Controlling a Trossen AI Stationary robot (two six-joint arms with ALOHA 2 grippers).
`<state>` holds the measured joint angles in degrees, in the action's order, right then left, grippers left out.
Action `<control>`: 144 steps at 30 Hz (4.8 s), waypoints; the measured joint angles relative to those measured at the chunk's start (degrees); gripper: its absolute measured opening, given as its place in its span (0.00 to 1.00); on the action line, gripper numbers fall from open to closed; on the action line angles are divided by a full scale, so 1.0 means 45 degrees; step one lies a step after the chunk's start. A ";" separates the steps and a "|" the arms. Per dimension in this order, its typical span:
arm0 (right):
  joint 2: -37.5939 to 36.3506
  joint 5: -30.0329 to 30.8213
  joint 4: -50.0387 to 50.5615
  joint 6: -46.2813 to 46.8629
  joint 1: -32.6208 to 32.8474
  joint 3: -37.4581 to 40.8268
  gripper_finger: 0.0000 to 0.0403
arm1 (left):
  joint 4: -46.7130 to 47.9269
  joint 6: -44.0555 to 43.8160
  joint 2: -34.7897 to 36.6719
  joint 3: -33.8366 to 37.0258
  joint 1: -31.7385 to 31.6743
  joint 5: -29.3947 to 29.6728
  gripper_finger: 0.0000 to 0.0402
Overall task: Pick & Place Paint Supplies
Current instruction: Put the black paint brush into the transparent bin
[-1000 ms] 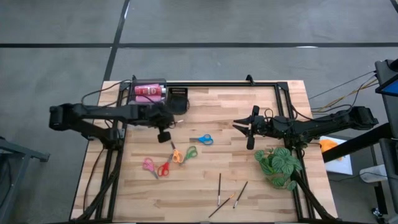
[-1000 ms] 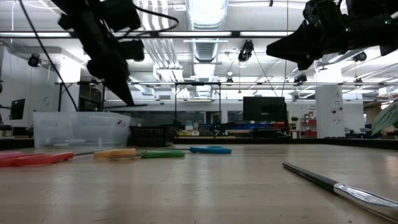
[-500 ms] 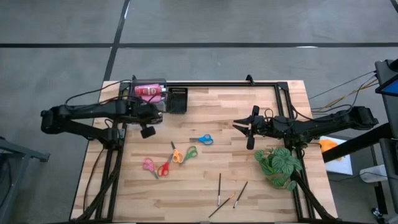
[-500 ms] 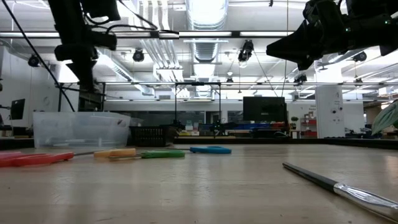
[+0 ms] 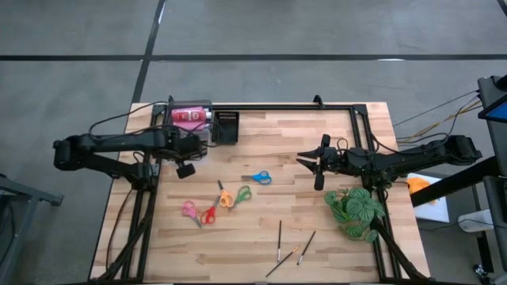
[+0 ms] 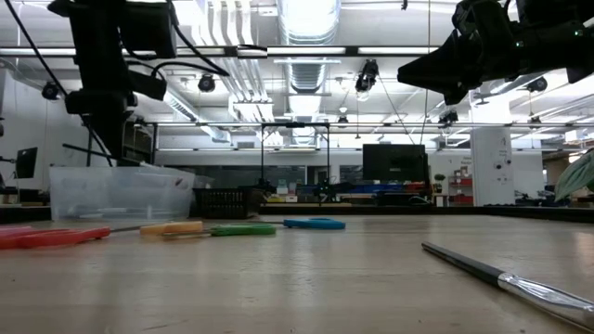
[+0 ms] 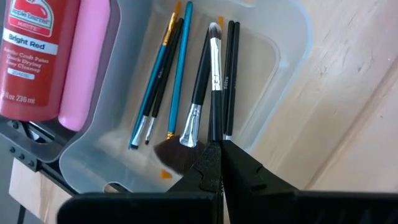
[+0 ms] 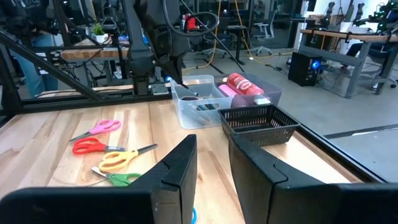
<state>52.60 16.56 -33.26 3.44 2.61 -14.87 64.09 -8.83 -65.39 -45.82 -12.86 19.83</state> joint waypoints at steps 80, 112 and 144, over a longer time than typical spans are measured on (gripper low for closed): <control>-0.0003 0.0000 0.0000 0.0000 0.0000 0.0000 0.22 | -0.1877 0.5147 -0.0752 -0.0321 -0.2628 -0.1768 0.28; -0.0002 0.0000 0.0000 -0.0002 -0.0004 0.0000 0.22 | -1.2136 0.9663 -0.1691 -0.0259 0.3473 -0.8569 0.28; 0.0000 0.0000 0.0000 -0.0005 -0.0005 0.0005 0.22 | -1.3893 1.3528 -1.2643 -0.7279 0.3739 -1.5450 0.28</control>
<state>52.60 16.56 -33.25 3.42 2.59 -14.85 1.57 52.04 -122.28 -78.58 3.96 -49.69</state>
